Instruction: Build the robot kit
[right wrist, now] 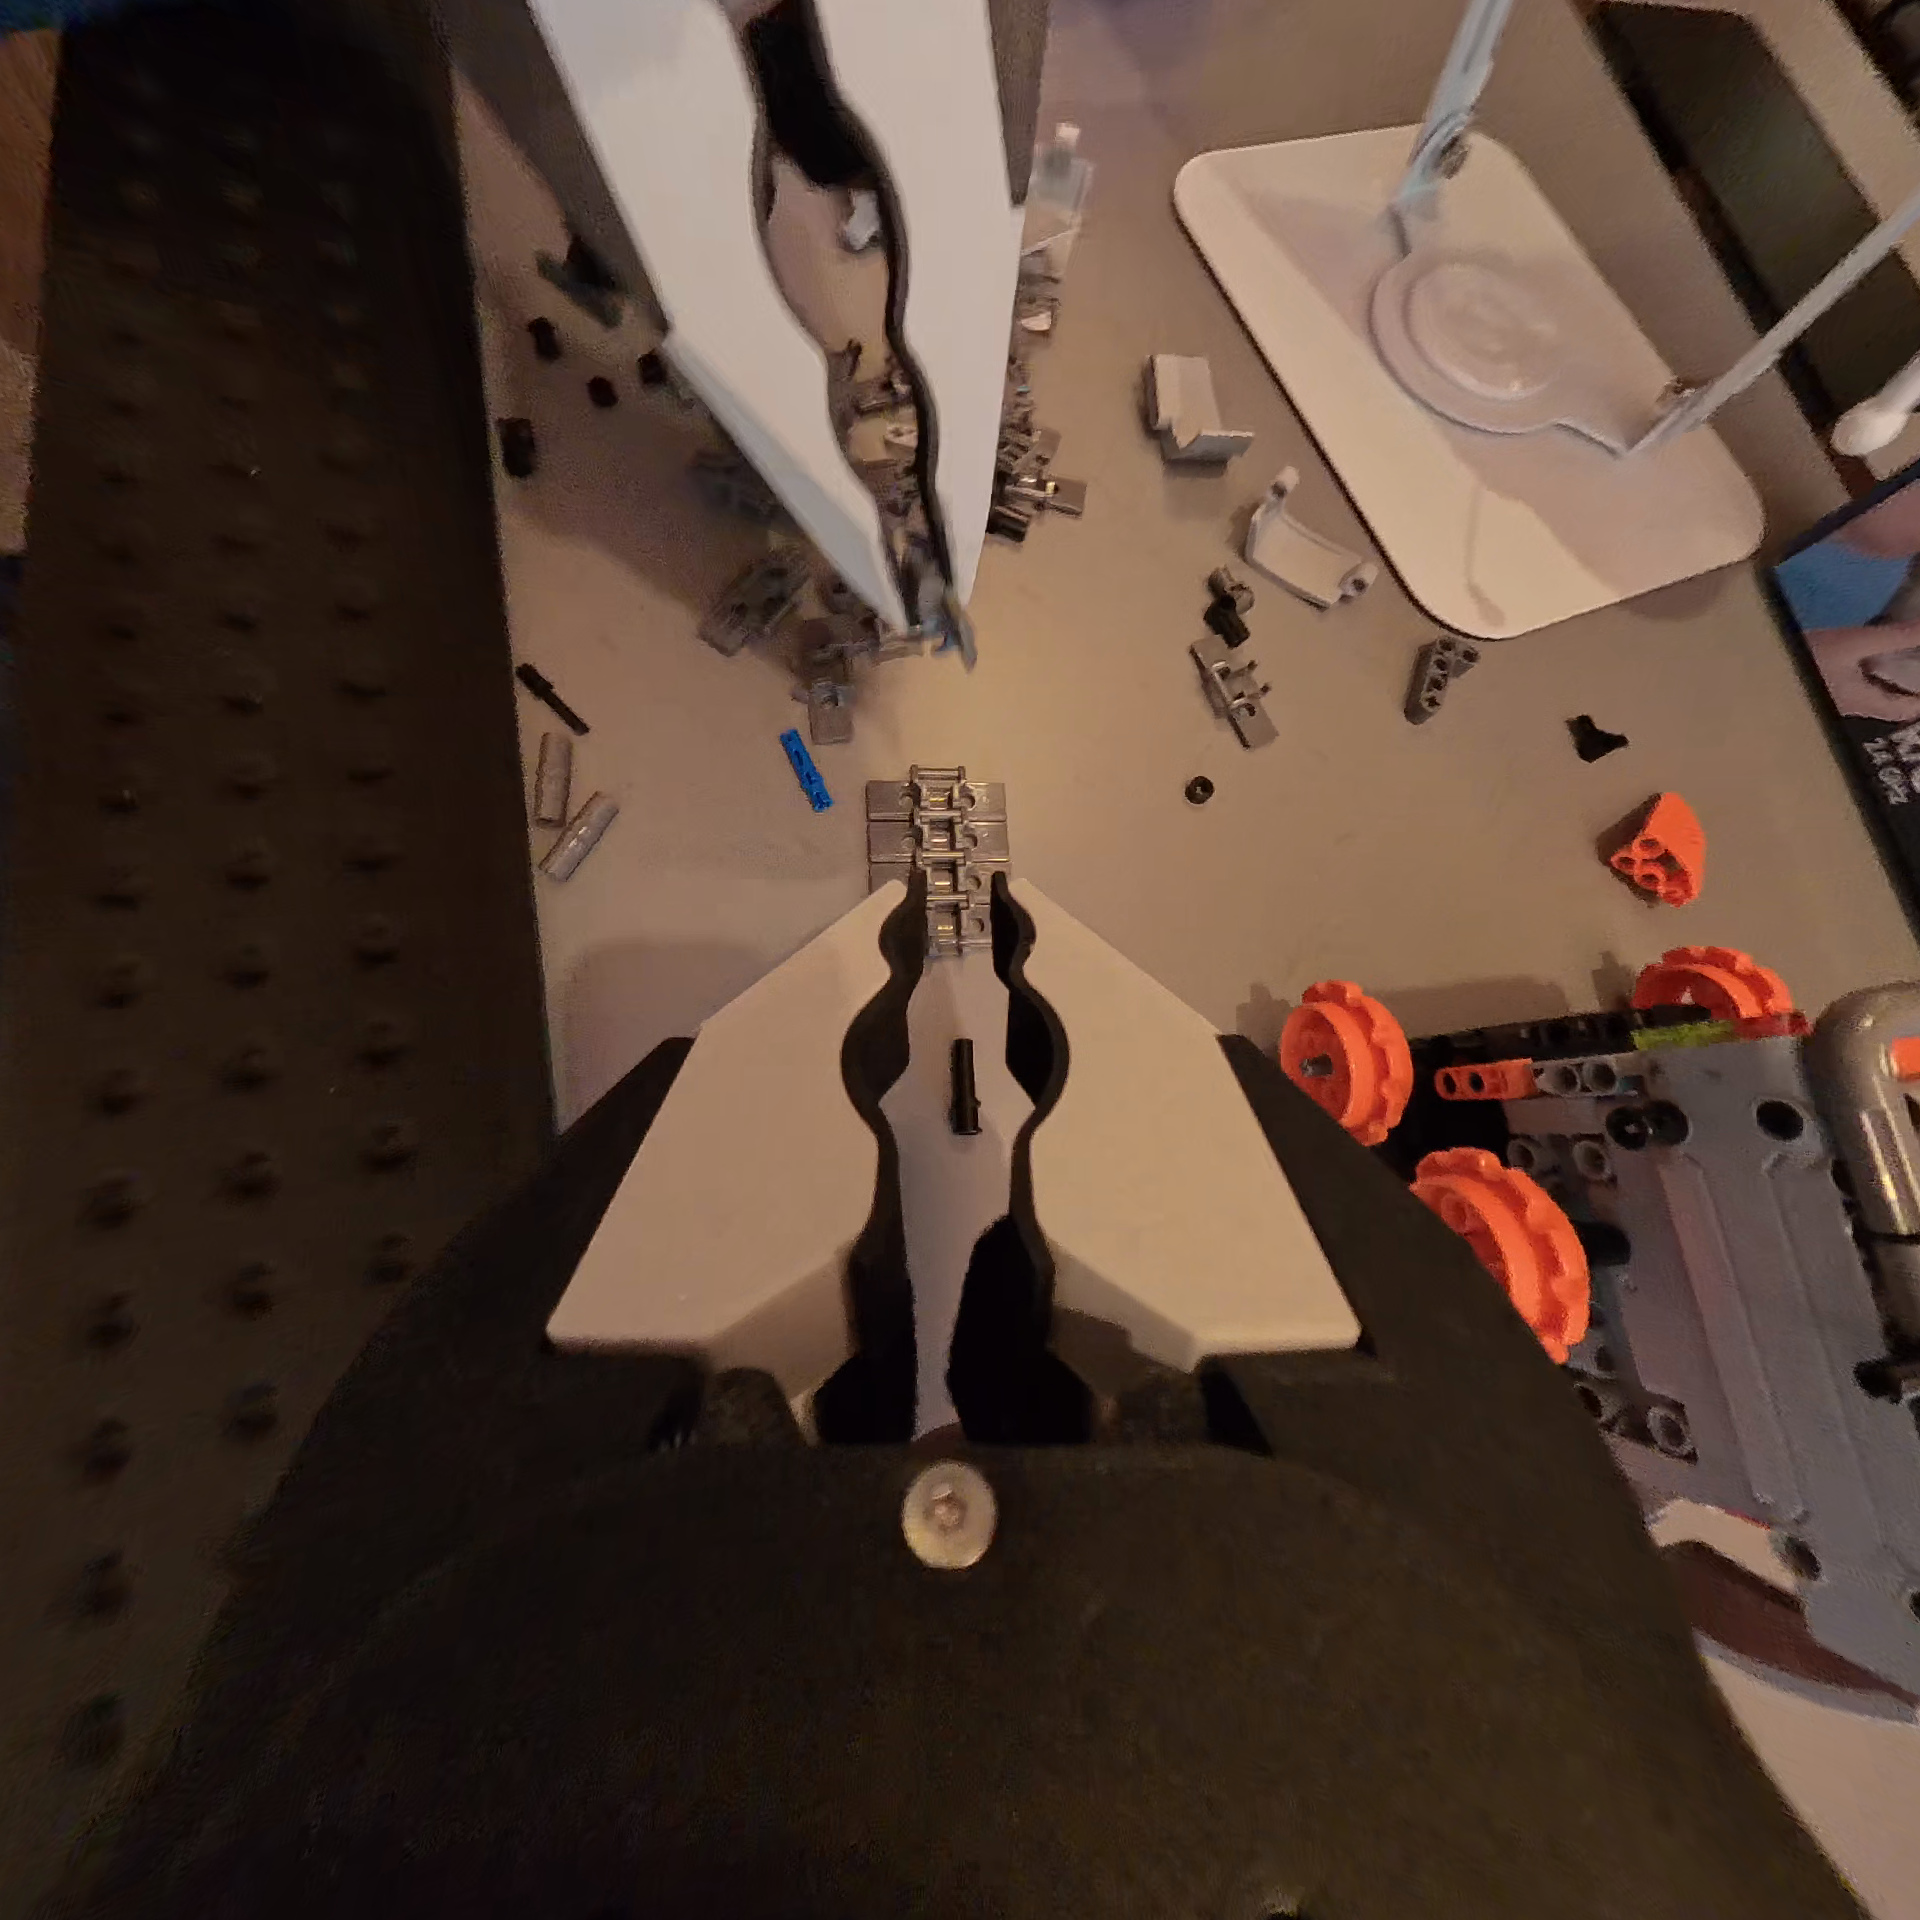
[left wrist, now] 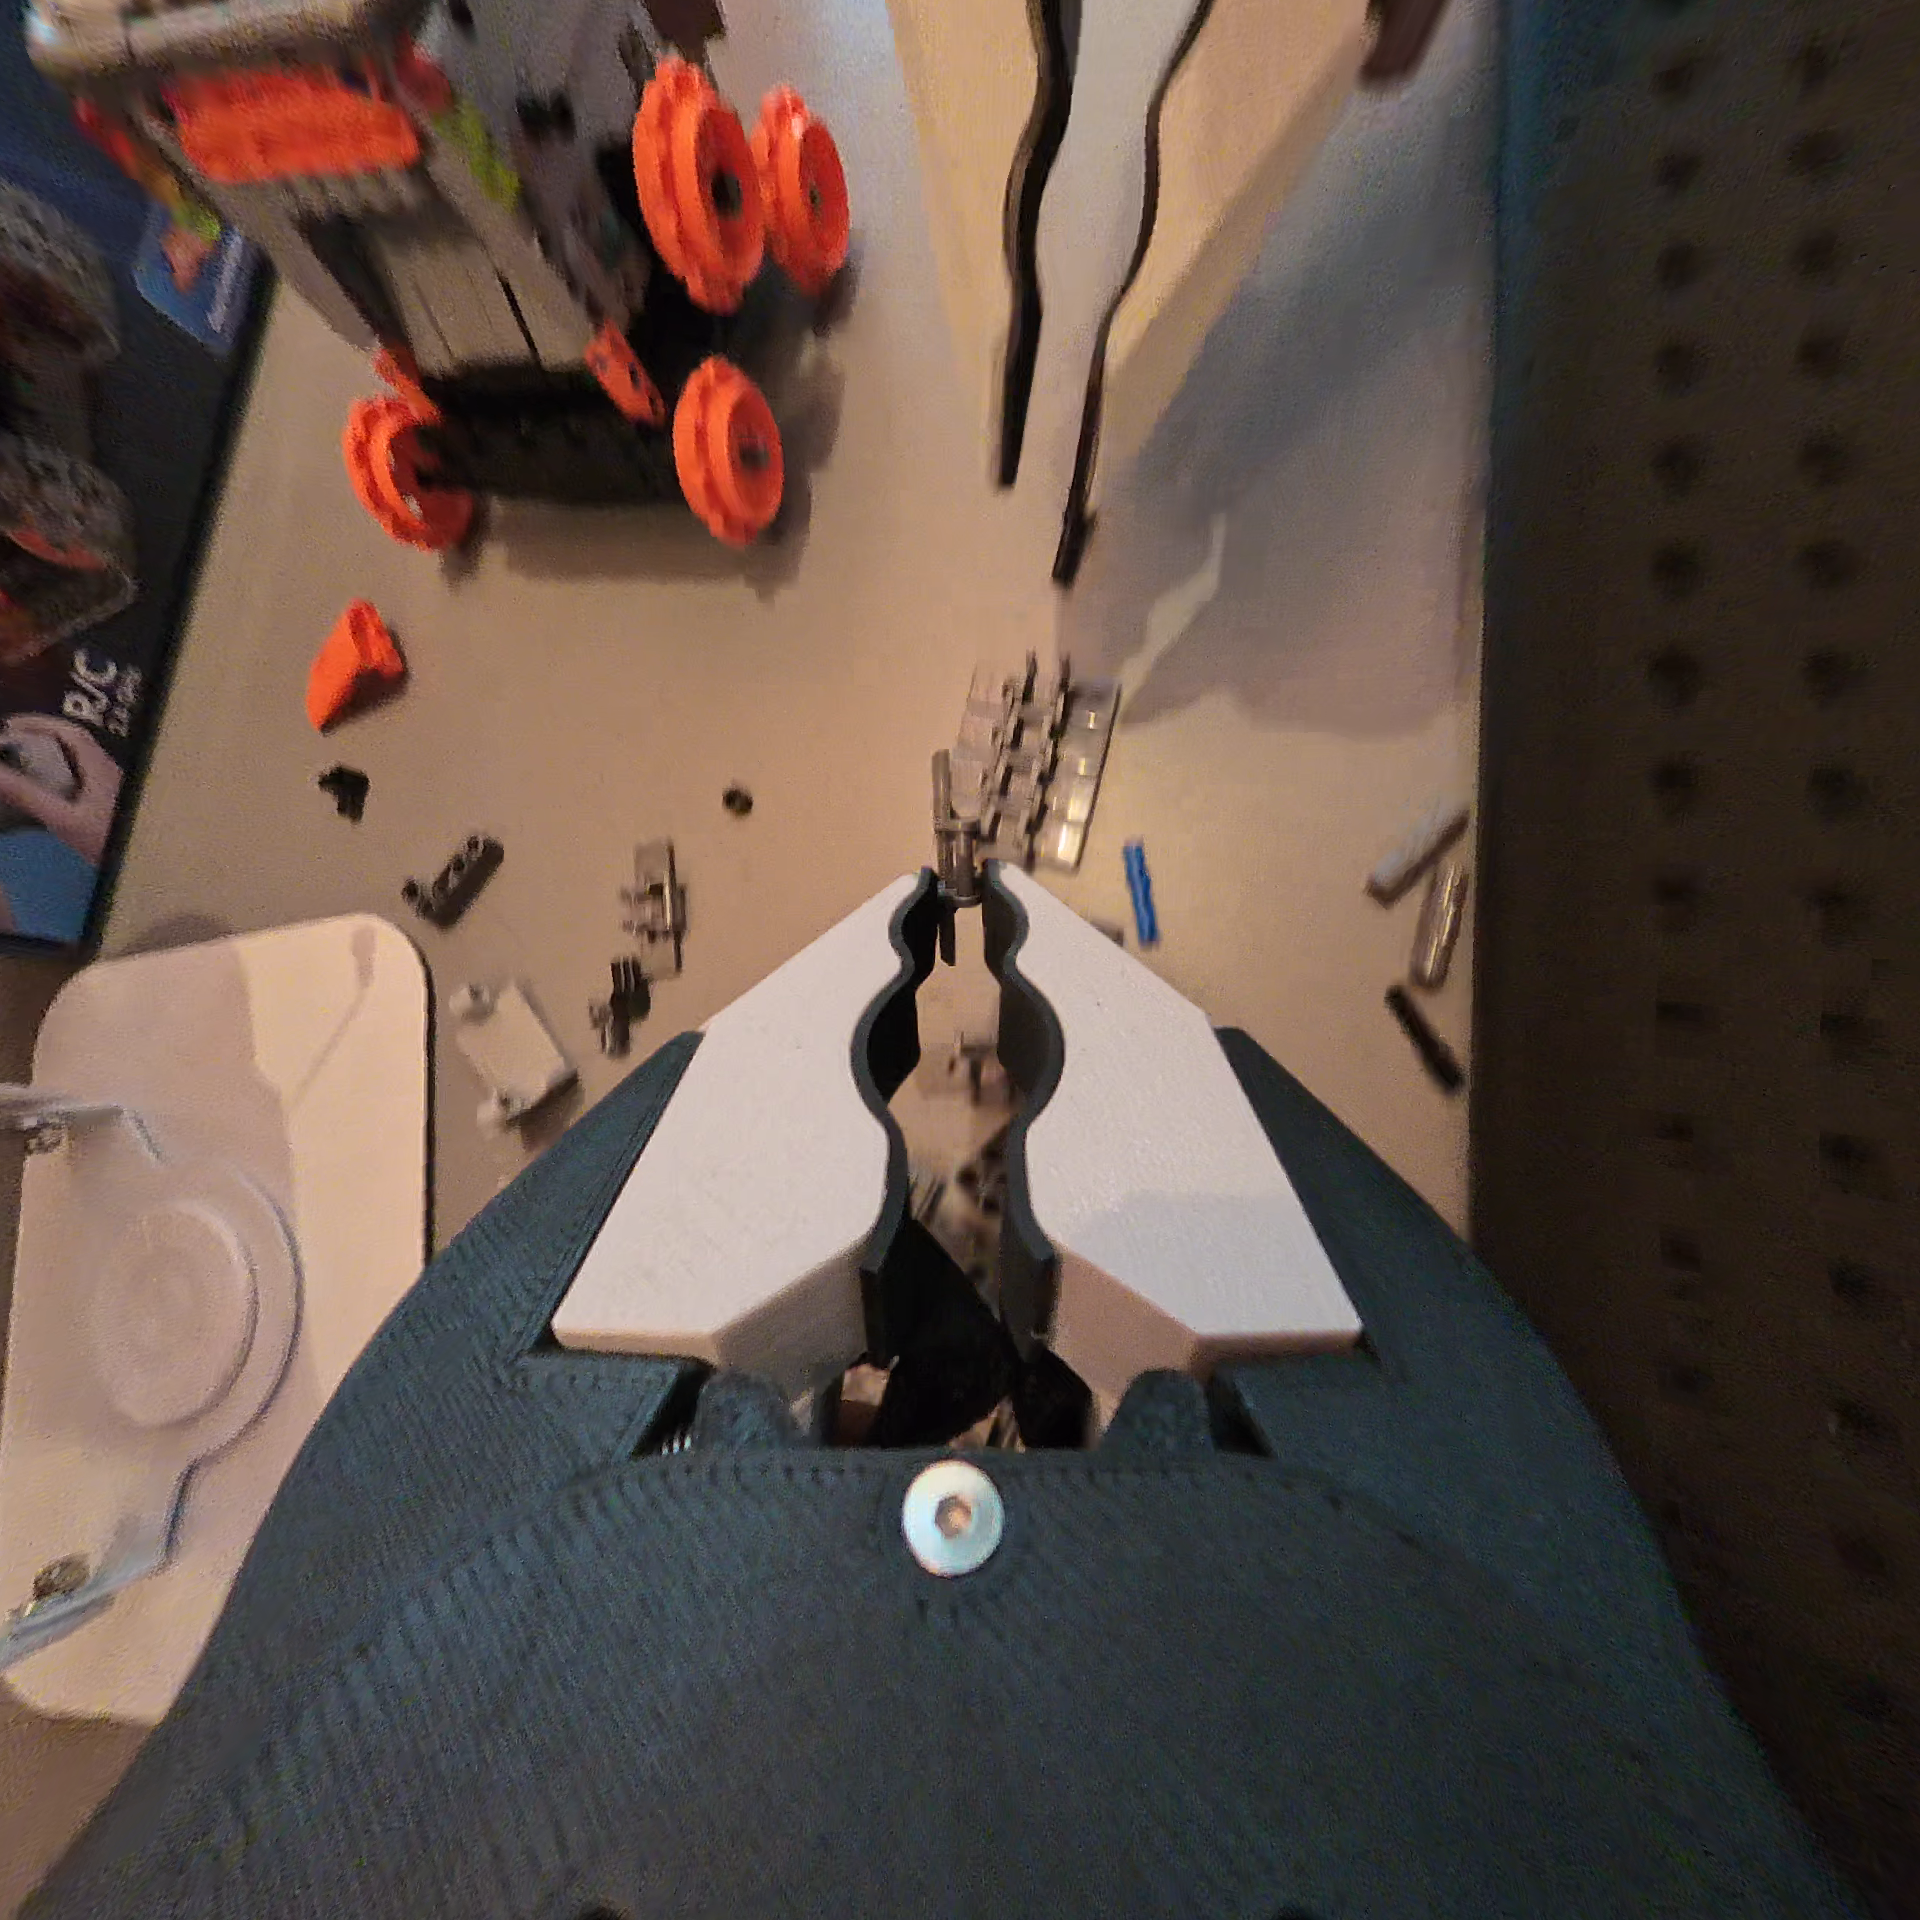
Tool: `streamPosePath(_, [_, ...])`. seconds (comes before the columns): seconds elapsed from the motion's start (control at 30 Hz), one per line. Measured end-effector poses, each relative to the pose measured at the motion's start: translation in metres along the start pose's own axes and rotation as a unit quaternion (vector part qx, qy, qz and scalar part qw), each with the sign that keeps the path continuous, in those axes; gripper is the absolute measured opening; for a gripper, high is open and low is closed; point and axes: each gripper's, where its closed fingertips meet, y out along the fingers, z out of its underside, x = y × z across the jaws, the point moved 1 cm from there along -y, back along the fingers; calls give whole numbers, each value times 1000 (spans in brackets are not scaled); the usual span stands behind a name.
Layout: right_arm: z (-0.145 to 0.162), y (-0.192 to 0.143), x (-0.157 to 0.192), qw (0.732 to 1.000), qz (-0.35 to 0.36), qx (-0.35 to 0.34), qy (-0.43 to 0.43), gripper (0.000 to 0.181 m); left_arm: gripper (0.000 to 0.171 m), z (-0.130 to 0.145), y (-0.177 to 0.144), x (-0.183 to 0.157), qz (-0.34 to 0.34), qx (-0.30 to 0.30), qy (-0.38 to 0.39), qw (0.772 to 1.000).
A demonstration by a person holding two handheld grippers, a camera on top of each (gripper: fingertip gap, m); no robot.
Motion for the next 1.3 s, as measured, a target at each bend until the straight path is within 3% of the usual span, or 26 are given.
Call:
streamPosePath(0.1, [2, 3, -1, 999, 32, -14, 17, 17, 8, -26, 18, -5, -25, -19, 1, 1000])
streamPosePath(0.23, [6, 0, -4, 997, 72, -28, -2, 18, 7, -54, 32, -18, 6, -58, -33, 998])
streamPosePath(0.3, [8, -3, -4, 997, 67, -31, 7, 21, 7, -56, 36, -9, -32, -52, -10, 998])
streamPosePath(0.43, [14, -12, -9, 994, 94, -33, -36, 8, 7, -61, 45, -12, -50, -42, 32, 997])
streamPosePath(0.7, [18, -17, 0, 999, 22, -45, -20, 0, 9, -65, 47, -21, 84, -116, -61, 988])
streamPosePath(0.83, [20, -13, 1, 1000, -12, -27, 4, 0, 11, -59, 48, -22, 81, -103, -41, 990])
streamPosePath(1.0, [31, -10, 5, 997, -59, 40, 8, 0, 26, -25, 42, -10, 34, -15, -3, 999])
streamPosePath(1.17, [38, -3, 11, 986, -126, 105, 19, 0, 26, 5, 52, -13, 52, 41, 32, 997])
streamPosePath(1.3, [45, 2, 20, 971, -188, 143, 32, 0, 18, 3, 52, -16, 79, 31, 63, 994])
